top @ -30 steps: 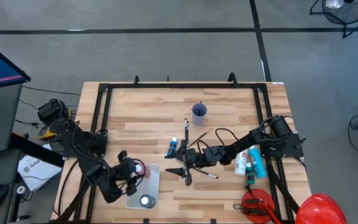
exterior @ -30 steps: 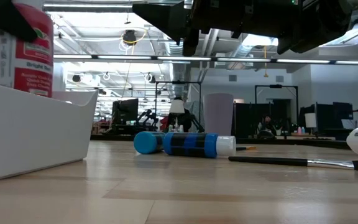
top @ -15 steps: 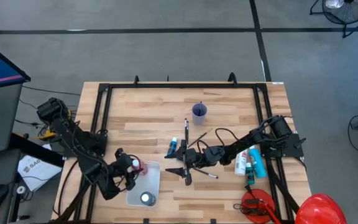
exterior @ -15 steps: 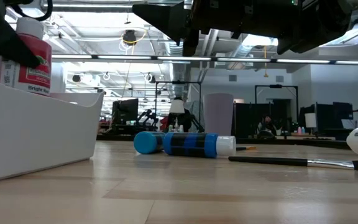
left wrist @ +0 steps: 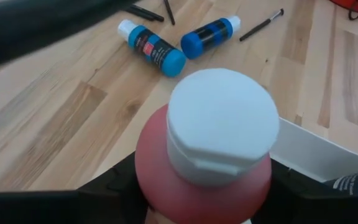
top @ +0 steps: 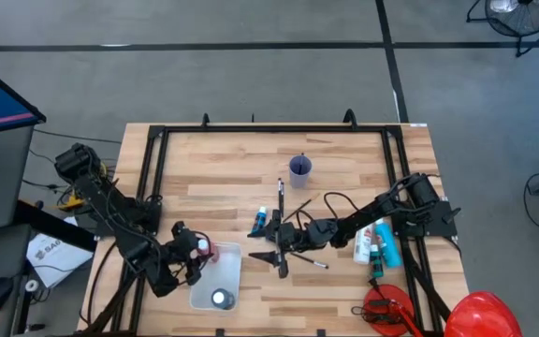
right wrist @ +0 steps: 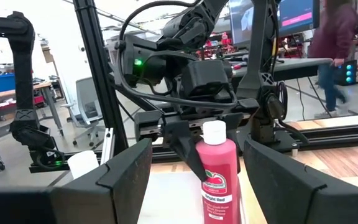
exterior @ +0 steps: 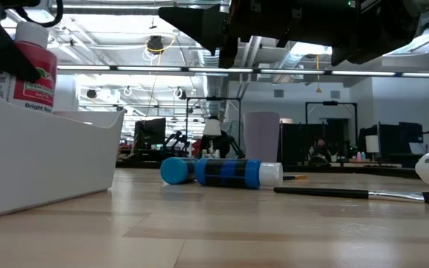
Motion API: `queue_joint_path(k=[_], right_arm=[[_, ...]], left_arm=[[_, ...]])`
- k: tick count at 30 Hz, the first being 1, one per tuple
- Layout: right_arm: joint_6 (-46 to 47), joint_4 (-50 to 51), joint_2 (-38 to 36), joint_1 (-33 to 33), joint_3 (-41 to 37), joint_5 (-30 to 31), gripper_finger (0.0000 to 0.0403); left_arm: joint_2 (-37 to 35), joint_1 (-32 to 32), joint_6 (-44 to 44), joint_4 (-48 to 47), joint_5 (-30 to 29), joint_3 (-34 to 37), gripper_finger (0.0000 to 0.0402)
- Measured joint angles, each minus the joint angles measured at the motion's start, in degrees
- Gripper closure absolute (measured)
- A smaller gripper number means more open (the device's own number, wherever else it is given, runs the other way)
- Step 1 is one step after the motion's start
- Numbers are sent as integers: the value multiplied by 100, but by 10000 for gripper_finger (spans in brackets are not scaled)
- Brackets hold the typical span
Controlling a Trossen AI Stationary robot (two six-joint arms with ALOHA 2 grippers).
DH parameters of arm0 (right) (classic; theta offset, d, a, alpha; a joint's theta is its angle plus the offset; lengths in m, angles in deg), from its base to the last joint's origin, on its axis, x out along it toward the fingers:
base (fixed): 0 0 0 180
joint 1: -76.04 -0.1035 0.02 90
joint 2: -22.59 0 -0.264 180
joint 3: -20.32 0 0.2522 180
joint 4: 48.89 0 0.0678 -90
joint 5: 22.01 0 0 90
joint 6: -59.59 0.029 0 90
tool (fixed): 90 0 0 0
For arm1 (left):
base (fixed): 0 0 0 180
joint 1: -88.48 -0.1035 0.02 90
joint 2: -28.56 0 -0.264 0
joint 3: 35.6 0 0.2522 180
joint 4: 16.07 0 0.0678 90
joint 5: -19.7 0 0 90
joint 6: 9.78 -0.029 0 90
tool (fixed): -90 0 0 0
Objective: Pick & Place Paint Supplies
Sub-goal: Put the red paint bottle into the white bin
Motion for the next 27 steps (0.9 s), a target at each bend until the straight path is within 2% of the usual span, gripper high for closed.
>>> queue_joint_path(k=[10, 15, 20, 27], right_arm=[[0, 74, 2, 0, 0, 0, 157], [0, 79, 2, 4, 0, -2, 157], [-30, 95, 2, 11, 0, -2, 157], [-46, 131, 2, 13, 0, -2, 157]], left_arm=[[13, -11, -7, -32, 223, 20, 104], [-3, -11, -3, -12, 494, 12, 71], [-178, -11, -8, 4, 684, 11, 66], [-838, -11, -23, -39, 931, 9, 85]])
